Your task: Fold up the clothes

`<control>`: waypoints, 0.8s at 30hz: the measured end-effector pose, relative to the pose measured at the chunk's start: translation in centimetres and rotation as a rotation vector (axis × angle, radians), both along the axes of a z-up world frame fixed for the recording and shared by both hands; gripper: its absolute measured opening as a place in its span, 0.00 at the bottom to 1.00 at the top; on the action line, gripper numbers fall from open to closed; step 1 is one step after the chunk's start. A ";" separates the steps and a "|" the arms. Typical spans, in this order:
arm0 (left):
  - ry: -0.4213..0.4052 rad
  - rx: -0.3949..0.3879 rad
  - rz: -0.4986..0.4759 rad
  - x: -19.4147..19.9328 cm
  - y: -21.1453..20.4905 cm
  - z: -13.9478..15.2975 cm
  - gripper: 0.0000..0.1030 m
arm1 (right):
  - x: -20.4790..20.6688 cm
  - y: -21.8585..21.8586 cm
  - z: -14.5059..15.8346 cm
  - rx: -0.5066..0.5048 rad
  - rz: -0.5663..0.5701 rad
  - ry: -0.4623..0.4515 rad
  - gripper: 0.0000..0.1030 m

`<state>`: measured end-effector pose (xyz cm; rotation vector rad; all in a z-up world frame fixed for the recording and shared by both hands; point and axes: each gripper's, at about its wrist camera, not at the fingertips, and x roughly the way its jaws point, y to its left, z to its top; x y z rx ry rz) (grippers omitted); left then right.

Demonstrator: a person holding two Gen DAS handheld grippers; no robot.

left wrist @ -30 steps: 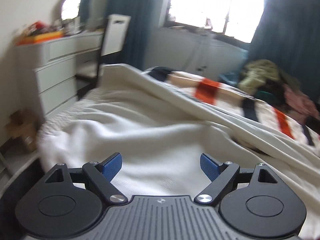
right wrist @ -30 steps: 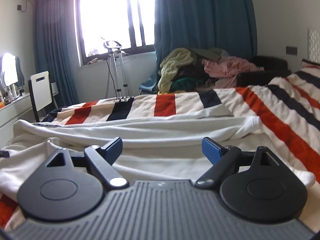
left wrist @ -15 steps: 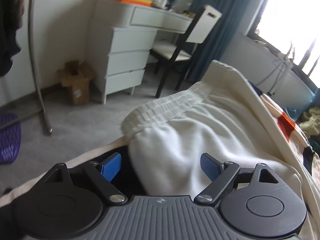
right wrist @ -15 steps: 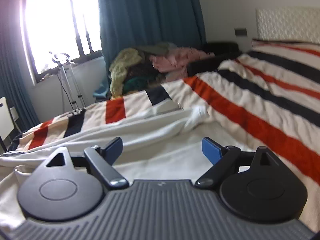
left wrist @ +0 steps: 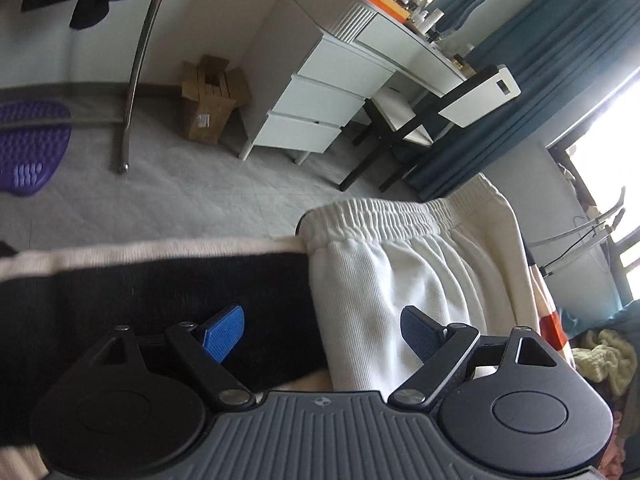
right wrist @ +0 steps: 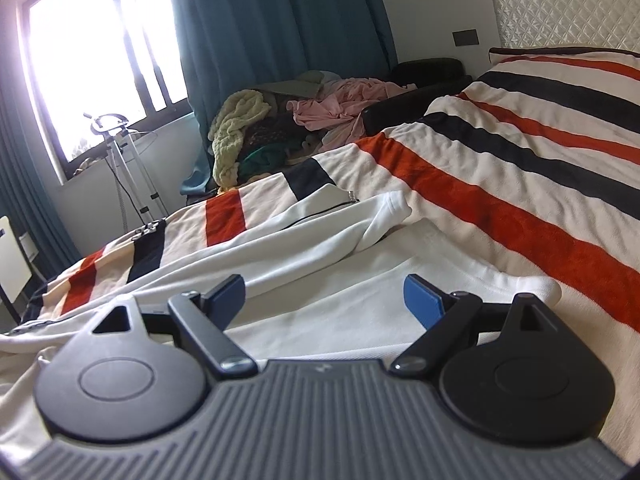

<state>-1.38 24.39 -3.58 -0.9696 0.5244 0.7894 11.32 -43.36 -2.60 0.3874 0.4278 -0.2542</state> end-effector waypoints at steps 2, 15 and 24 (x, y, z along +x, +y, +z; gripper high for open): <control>-0.049 -0.037 -0.025 0.0 -0.2 -0.2 0.85 | 0.0 0.0 0.0 0.005 0.000 0.003 0.85; -0.445 -0.292 -0.225 -0.2 -1.4 -1.0 0.83 | -0.2 -2.2 -0.9 0.184 -0.018 0.012 0.85; -0.321 -0.379 -0.141 0.0 -1.4 -2.7 0.61 | -1.0 -9.7 -2.9 0.569 -0.074 -0.033 0.85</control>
